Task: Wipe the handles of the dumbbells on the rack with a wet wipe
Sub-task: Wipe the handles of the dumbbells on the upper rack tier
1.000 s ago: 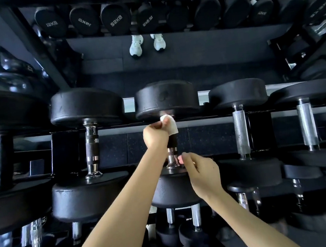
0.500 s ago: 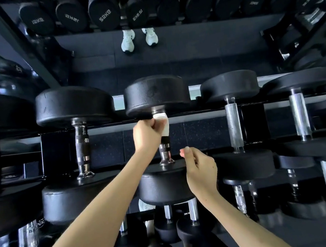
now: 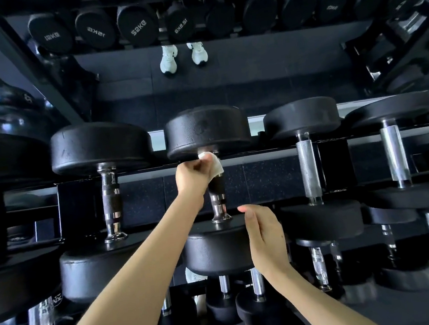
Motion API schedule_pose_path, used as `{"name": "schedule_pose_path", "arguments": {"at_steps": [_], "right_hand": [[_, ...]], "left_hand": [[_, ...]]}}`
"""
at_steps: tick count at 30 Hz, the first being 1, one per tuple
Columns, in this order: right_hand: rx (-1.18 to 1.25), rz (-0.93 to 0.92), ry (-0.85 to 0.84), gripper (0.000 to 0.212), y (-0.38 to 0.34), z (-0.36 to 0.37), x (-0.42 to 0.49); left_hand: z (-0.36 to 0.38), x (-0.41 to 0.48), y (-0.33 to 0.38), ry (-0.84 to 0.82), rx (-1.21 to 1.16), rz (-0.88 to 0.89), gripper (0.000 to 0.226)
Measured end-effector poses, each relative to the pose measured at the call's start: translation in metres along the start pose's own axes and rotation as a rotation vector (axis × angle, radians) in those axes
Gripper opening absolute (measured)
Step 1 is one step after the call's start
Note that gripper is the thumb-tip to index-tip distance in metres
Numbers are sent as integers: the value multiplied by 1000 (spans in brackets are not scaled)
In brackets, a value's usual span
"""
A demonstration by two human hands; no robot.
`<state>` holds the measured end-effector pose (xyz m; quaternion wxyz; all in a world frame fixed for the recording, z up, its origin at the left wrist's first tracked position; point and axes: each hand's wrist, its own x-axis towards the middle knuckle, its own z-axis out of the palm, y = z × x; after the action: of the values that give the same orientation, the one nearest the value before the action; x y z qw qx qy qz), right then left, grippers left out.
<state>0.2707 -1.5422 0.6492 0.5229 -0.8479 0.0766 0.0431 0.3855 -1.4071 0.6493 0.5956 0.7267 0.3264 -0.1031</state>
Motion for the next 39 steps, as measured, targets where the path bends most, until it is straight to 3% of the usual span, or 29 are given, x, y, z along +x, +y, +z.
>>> {"name": "schedule_pose_path", "arguments": {"at_steps": [3,6,12,20,24,28,33,37,39], "right_hand": [[7,3,4,24,-3,0,1],[8,3,3,27,-2,-1,1],[-7,-37,7,43,-1,-1,2],[-29,64,-96,40,-2,-6,3],[123,199,-134,46,3,-10,1],[192,252,-91,61,3,-5,-3],[178,249,-86,63,5,-6,-2],[177,255,-90,61,5,-5,-1],[177,252,-82,63,5,-5,-1]], "left_hand": [[-5,1,-2,-85,-29,54,23],[-13,1,-10,-210,-16,121,21],[-27,-15,-30,-322,492,203,50],[-31,-30,-24,-371,858,255,44],[-25,-33,-23,-303,791,178,40],[-21,-27,-29,-254,554,20,42],[-31,-22,-32,-477,3,-170,11],[-30,-17,-35,-488,-59,-189,13],[-30,-16,-34,-464,108,-96,15]]}}
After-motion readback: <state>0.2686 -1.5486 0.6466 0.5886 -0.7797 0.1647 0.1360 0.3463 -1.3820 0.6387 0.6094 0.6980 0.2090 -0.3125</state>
